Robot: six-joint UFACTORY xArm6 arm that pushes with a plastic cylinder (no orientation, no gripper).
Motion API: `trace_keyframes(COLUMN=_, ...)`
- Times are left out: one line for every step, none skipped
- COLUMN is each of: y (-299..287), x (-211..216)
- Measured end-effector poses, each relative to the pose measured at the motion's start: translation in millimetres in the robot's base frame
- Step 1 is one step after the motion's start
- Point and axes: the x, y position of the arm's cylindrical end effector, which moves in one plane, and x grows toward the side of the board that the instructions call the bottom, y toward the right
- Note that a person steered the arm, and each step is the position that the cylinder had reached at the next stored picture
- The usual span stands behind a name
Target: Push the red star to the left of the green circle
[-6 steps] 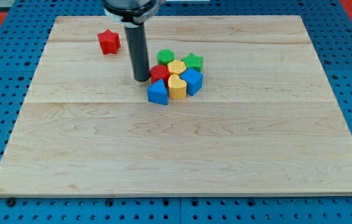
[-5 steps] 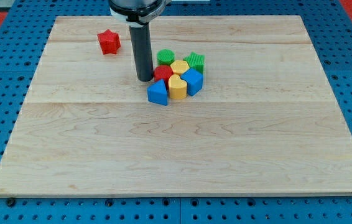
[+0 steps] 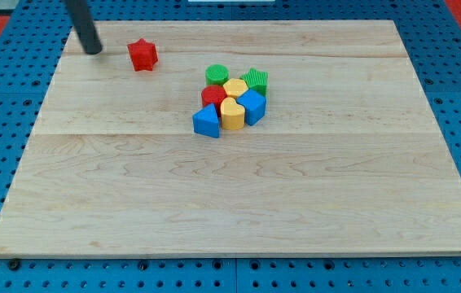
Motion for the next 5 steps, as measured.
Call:
trace_keyframes(y=49.3, x=5.3)
trace_keyframes(y=96.6, x=24.2)
trace_keyframes(y=110.3, x=43.3)
trace_keyframes(y=88.9, x=44.8)
trace_keyframes(y=89.9, x=60.0)
